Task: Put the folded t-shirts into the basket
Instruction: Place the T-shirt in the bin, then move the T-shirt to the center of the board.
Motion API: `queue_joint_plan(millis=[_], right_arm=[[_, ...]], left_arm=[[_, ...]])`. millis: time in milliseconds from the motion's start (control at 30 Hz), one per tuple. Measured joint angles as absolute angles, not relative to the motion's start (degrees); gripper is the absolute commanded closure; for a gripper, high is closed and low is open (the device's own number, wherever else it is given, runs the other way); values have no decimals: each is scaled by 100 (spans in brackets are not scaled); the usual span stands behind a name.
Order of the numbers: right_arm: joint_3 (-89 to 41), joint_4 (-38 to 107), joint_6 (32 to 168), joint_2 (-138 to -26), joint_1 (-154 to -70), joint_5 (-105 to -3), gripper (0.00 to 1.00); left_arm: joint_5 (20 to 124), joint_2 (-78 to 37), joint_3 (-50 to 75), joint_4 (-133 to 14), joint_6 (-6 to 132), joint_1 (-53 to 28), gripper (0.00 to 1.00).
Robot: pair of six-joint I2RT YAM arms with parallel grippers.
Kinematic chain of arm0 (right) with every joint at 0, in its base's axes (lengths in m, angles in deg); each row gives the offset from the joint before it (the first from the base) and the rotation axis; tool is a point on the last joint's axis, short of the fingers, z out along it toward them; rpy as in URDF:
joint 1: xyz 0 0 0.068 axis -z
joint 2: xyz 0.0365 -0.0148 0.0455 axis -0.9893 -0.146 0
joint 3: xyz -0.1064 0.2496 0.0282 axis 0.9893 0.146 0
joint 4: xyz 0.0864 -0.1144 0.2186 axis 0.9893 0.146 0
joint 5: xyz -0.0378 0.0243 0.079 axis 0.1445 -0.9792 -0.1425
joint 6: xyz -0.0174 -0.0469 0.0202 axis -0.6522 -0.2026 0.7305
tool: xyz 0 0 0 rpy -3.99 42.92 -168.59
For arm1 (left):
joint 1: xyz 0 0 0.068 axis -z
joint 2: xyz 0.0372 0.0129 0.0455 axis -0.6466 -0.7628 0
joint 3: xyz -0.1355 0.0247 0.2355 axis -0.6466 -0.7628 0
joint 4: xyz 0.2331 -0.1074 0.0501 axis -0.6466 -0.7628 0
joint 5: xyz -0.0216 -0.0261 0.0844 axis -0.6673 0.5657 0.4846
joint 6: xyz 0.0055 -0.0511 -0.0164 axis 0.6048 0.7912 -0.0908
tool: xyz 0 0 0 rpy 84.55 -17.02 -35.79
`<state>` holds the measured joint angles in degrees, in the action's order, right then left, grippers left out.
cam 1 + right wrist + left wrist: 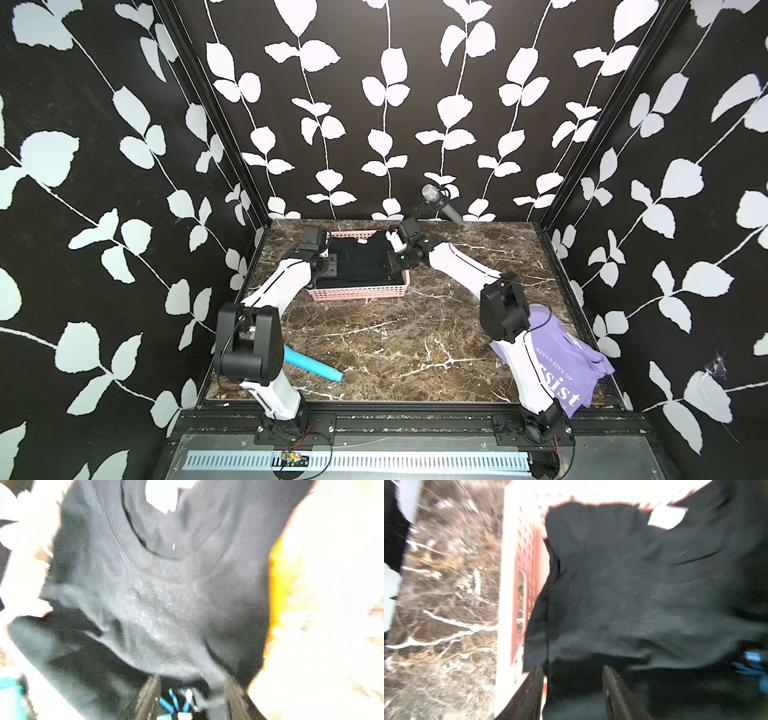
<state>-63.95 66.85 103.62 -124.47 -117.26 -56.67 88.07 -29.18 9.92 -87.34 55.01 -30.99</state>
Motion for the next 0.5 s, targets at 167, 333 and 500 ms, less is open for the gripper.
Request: queue_joint_plan(millis=[167,333,500], right_arm=[[-5281,6184,10386,-11293,-11495,-5751,38],[-3847,6119,10253,-9949,-11274,-5510,29],[-1838,6458,10176,-8261,-10535,-4876,23]], left_arm=[[8458,-2125,662,-8369,5720,-3079,48],[8182,-1559,393,-8111,5807,-2751,42],[7961,-1356,183,-7888,5827,-2102,31]])
